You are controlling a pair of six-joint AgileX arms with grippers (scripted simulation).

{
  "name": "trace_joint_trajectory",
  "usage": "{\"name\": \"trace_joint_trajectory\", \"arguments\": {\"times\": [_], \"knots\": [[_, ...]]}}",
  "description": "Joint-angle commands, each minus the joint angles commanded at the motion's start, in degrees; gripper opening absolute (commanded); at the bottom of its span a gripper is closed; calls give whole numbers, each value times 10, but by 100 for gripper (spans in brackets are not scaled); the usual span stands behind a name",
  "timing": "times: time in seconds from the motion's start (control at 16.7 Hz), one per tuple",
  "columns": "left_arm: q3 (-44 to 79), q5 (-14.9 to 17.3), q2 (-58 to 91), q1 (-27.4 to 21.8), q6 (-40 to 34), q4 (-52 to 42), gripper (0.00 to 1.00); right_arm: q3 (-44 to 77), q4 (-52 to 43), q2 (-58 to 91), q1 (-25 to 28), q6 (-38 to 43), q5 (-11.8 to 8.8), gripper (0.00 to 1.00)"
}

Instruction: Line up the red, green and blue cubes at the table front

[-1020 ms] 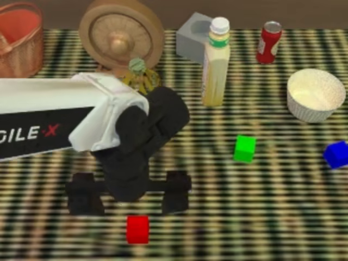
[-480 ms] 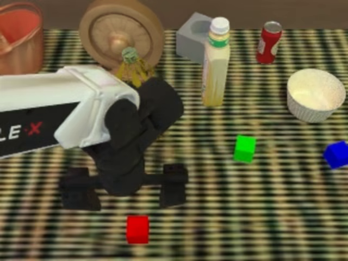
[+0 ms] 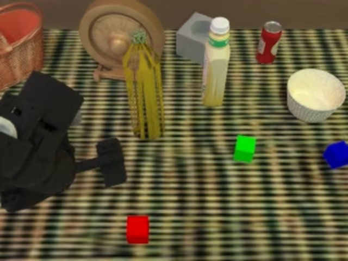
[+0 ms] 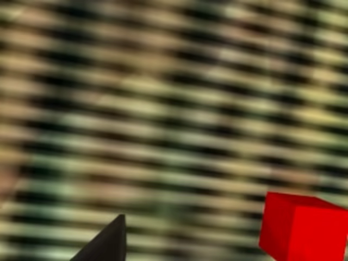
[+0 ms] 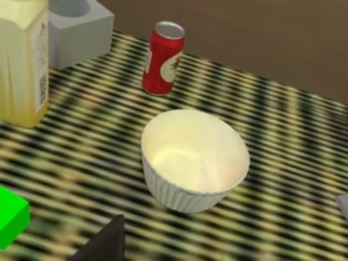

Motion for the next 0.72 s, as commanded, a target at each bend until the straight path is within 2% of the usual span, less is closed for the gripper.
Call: {"name": "trace_joint_trajectory", "arguments": {"times": [0.24,0.54,0.72], "knots": [[-140,2,-198,91,63,93,100,191,-125,258,49,-91,1,100],[-314,7,-442,198,180,215,100,423,-280,578,110,-203,1,100],[-385,13,-555,247,254,280,100,545,-359,729,142,-261,1,100]]}}
